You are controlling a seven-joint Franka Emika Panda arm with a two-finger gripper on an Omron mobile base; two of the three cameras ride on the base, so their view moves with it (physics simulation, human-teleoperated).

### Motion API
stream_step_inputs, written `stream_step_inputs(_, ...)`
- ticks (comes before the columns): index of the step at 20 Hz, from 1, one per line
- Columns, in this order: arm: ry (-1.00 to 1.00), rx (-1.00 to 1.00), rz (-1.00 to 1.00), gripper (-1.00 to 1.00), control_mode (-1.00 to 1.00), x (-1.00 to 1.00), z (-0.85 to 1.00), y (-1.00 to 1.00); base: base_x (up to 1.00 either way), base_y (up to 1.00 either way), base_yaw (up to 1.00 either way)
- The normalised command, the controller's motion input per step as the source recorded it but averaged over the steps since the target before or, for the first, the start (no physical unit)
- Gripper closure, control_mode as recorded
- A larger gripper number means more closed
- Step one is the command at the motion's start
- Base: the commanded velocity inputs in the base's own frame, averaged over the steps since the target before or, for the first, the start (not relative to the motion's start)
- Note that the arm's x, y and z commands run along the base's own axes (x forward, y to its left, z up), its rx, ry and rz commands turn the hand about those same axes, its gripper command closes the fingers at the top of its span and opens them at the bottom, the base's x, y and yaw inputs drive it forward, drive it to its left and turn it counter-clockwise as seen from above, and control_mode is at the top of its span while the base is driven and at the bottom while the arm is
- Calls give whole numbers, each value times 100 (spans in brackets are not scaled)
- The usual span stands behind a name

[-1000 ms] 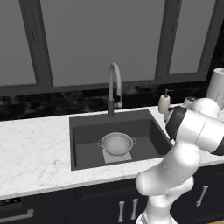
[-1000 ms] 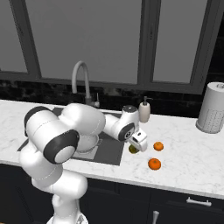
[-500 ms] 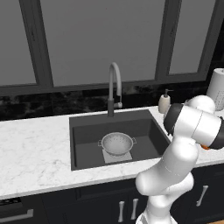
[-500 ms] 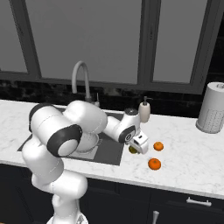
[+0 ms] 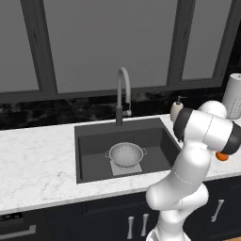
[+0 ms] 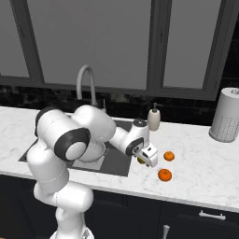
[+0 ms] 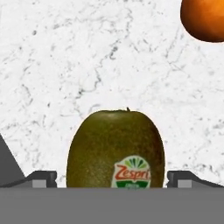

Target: Put the colander in the sink, put the tangerine, kiwi, orange in the colander, and turn on the sink faucet and pour water over the colander.

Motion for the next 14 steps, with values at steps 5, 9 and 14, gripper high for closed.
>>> stream_step_inputs(5, 0, 0, 0, 100, -100, 10, -5, 0, 0, 0, 0)
stream_step_inputs(9, 0, 0, 0, 100, -100, 8, 0, 0, 0, 0, 0)
stream_step_inputs(14, -5, -1, 0, 100, -100, -6, 2, 2, 0, 0, 0)
